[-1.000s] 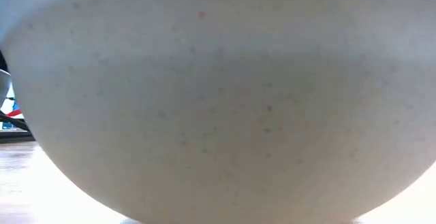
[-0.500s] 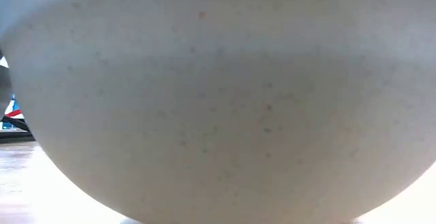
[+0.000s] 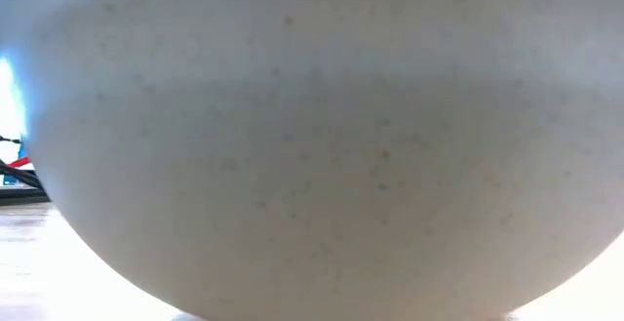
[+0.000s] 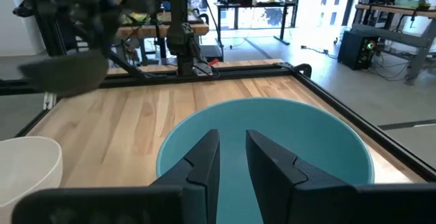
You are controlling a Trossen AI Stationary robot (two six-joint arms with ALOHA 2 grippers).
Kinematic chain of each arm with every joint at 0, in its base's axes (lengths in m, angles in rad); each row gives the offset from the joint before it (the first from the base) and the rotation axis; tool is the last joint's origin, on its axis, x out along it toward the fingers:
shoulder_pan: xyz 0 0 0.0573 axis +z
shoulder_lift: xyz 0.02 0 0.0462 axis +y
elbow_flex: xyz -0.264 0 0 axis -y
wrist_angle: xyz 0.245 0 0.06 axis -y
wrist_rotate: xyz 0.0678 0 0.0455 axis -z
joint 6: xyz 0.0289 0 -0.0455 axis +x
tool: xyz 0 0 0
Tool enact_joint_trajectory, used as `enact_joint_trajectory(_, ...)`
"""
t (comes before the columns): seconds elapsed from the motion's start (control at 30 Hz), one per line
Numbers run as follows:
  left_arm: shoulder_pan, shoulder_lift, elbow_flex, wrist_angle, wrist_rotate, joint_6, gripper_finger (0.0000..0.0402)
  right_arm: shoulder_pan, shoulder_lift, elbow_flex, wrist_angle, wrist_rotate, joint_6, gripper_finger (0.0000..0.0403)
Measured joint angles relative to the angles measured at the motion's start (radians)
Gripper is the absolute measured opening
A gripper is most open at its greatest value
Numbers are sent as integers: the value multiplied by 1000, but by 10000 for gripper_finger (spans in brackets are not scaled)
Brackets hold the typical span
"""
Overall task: Nest bowls inside each other
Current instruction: Stack the black bowl on the blue bowl
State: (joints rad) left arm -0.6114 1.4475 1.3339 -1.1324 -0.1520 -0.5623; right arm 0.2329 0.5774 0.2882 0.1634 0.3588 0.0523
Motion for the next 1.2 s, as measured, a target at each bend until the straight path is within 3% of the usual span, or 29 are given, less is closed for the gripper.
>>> enact_joint_trajectory(0.2,112,5,288,-322,9,56,1,0,0,0,21,0,0,68)
enact_joint_trajectory(0.37,193,5,486,-404,-6,148,1,0,0,0,26,-1,-3,68)
enact_joint_trajectory(0.5,241,5,571,-403,-28,209,0,0,0,0,25,-1,-9,68)
enact_joint_trajectory(0.6,266,4,588,-296,-104,270,0,0,0,0,23,-3,-10,68)
enact_joint_trajectory(0.7,278,4,586,-81,-173,334,0,0,0,0,21,-3,-12,68)
enact_joint_trajectory(0.9,297,28,574,316,-173,512,0,0,-1,0,21,-25,-54,68)
enact_joint_trajectory(1.2,379,132,573,622,-162,711,0,2,-51,0,19,-72,-80,68)
